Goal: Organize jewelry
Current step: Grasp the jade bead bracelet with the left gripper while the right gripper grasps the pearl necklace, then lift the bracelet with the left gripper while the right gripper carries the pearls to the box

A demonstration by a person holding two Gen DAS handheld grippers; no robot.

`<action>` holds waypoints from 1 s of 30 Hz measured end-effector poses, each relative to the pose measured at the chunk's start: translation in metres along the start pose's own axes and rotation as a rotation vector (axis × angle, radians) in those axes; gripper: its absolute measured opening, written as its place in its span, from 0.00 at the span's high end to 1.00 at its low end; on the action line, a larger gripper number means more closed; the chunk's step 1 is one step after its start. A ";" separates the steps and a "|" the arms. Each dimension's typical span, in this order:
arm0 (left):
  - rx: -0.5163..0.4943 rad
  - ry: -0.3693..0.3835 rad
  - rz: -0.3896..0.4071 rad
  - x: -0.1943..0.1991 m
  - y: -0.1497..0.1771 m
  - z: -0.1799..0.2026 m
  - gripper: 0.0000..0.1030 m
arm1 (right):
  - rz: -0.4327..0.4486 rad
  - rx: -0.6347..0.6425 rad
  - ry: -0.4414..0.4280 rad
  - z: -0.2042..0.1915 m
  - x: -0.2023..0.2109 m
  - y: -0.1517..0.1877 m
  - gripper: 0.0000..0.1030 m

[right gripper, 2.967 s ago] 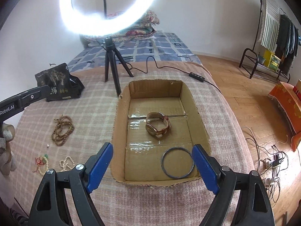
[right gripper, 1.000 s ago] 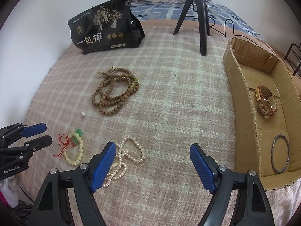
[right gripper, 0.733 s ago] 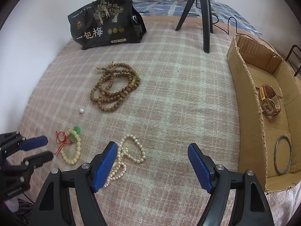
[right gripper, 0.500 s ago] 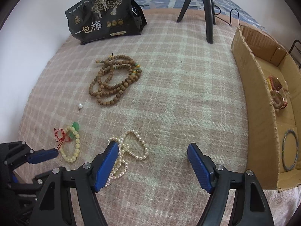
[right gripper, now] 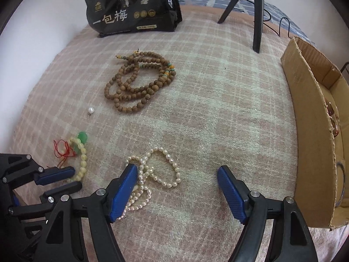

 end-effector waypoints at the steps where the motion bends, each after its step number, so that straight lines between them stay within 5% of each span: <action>1: 0.001 0.002 0.001 0.000 0.000 0.000 0.88 | 0.003 0.015 0.010 -0.001 0.000 0.000 0.25; 5: 0.009 0.017 0.003 0.003 0.000 -0.002 0.94 | 0.011 0.040 0.003 -0.005 0.003 0.000 0.35; 13: 0.034 0.034 0.010 0.004 0.000 -0.002 0.95 | 0.028 0.083 -0.057 -0.025 0.007 0.000 0.83; 21: 0.059 0.040 0.019 0.010 0.001 -0.004 0.95 | 0.044 0.047 -0.105 -0.023 0.014 0.000 0.99; 30: 0.153 0.077 0.076 0.034 -0.011 -0.015 0.95 | 0.092 0.044 -0.115 -0.025 0.033 -0.008 0.99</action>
Point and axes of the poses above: each gripper's, at about its wrist camera, not at the fingertips, and x roughly against the way its jaws point, z to its right, y to its underside, the point moved 10 cm from there along -x, roughly the way its jaws point, and after that the axes turned 6 degrees about x, right-handed, at the moved point
